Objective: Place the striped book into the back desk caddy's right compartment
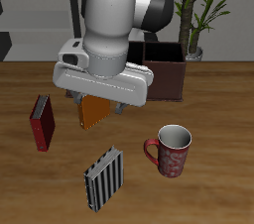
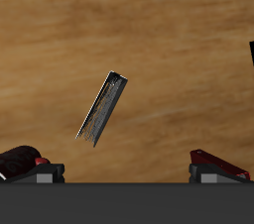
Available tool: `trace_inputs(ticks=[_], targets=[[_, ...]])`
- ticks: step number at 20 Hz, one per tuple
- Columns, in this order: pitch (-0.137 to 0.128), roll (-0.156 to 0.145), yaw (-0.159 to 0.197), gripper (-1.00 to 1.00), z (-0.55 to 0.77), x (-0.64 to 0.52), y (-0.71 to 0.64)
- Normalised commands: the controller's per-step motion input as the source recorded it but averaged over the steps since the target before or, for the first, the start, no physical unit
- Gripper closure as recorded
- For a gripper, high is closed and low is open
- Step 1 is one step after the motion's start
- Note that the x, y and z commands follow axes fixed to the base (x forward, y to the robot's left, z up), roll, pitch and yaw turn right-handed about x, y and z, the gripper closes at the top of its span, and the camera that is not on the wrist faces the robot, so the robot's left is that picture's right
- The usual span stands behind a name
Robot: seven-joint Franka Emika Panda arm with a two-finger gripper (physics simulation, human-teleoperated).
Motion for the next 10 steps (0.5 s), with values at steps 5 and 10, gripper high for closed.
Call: trace_inputs(ticks=[5,10], targets=[[-0.006,0.017,-0.015,-1.00,-0.12,0.15,0.26],[-0.023,0.042,-0.044,-1.00,-0.19,0.12,0.14]])
